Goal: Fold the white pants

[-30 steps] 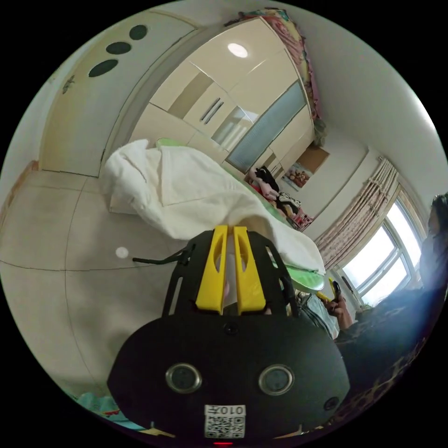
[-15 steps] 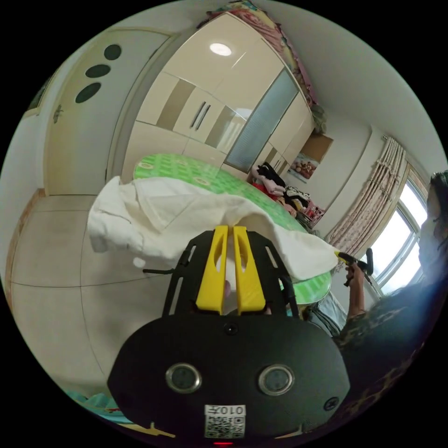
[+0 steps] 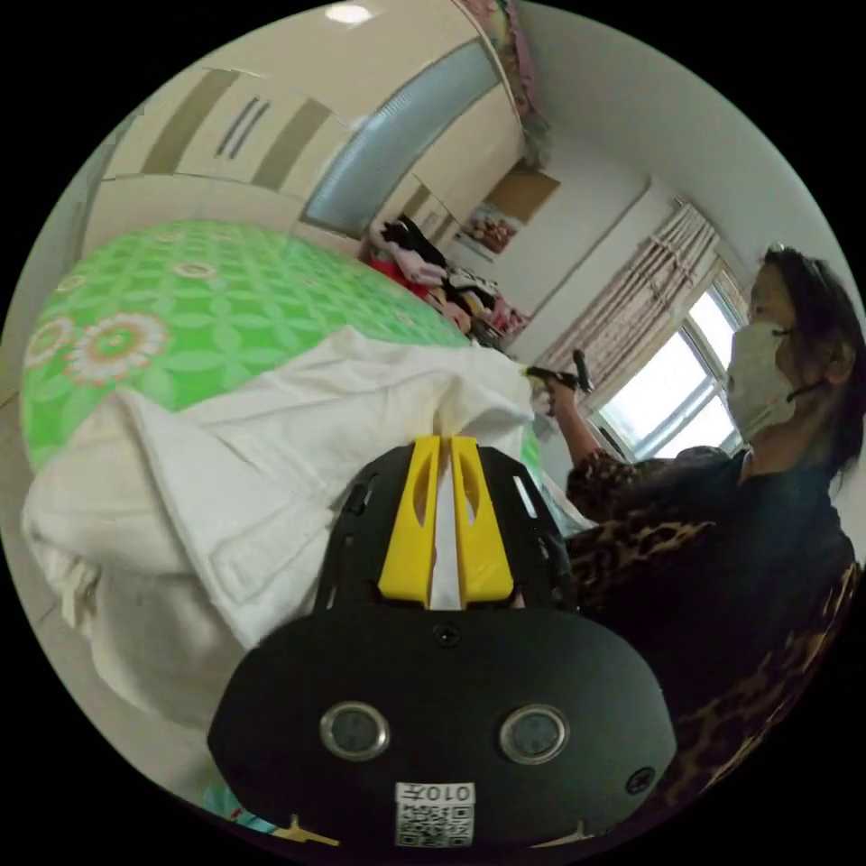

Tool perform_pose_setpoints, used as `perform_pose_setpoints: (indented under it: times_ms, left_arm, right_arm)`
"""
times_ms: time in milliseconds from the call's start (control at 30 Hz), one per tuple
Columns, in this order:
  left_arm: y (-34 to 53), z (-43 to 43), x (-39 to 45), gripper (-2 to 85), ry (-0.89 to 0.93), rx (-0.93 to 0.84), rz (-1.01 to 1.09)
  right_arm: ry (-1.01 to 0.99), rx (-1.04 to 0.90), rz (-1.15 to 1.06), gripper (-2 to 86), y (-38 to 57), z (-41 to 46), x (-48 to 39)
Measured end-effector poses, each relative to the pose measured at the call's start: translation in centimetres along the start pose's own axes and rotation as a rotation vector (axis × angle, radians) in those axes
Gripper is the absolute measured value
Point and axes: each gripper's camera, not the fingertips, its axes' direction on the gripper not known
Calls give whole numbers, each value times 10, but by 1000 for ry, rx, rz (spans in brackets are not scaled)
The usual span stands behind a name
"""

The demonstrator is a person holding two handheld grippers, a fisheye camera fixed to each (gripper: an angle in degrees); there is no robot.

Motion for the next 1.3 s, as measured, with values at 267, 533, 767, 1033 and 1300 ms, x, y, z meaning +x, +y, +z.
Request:
perform_pose_setpoints:
  times_ms: [267, 533, 767, 1033, 1300]
  left_arm:
    - [31, -50, 38, 1, 118, 20, 144]
    - [108, -175, 18, -1, -14, 376, 116]
    - [121, -211, -52, -1, -183, 368, 63]
    - [124, -216, -111, -2, -262, 304, 123]
    - [173, -208, -159, -3, -46, 417, 118]
  right_arm:
    - [-330, -45, 274, 58, 90, 47, 47]
    - [-808, 256, -58, 35, 209, -53, -67]
    - [-1296, 2, -745, 73, 258, -97, -332]
    - [-1308, -398, -975, 126, 219, -110, -576]
    - [-1034, -642, -1063, 130, 195, -84, -749]
